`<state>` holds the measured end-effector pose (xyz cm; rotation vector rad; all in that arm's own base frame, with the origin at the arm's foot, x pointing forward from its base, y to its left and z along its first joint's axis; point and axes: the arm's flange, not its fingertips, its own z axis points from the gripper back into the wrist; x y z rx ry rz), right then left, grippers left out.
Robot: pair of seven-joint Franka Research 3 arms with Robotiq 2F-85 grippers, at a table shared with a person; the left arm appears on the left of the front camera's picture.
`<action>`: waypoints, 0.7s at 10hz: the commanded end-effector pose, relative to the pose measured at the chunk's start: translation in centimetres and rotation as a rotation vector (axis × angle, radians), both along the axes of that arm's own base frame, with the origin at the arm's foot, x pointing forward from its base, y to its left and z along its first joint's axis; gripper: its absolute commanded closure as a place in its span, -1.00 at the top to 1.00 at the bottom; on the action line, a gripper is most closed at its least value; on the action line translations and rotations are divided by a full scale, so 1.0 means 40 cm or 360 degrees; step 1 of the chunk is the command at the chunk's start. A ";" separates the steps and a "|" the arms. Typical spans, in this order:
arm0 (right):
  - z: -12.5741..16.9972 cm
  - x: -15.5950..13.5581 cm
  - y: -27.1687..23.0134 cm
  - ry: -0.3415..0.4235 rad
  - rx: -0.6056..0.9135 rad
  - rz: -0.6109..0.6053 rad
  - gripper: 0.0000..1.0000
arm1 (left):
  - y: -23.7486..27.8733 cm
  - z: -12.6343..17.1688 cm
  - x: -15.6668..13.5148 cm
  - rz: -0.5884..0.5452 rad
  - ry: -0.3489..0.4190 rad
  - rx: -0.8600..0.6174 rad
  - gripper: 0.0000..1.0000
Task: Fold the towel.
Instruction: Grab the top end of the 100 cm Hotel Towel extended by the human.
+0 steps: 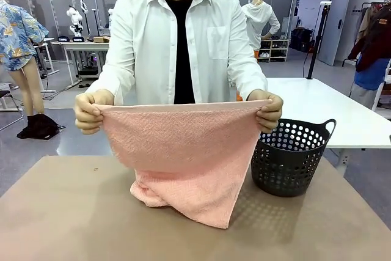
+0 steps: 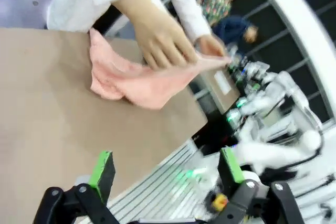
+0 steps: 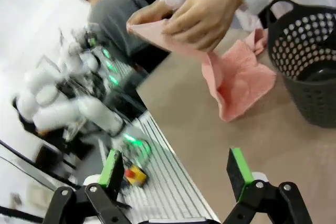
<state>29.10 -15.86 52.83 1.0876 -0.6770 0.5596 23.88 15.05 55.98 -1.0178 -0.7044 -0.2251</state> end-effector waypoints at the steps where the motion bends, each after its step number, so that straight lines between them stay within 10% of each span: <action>1: 0.140 -0.008 0.076 -0.0358 -0.0465 0.0110 1.00 | -0.085 0.127 -0.018 -0.0232 -0.0293 0.0486 1.00; 7: 0.337 -0.041 0.343 -0.0689 -0.1172 0.0437 1.00 | -0.452 0.260 -0.092 -0.0700 -0.0865 0.1292 1.00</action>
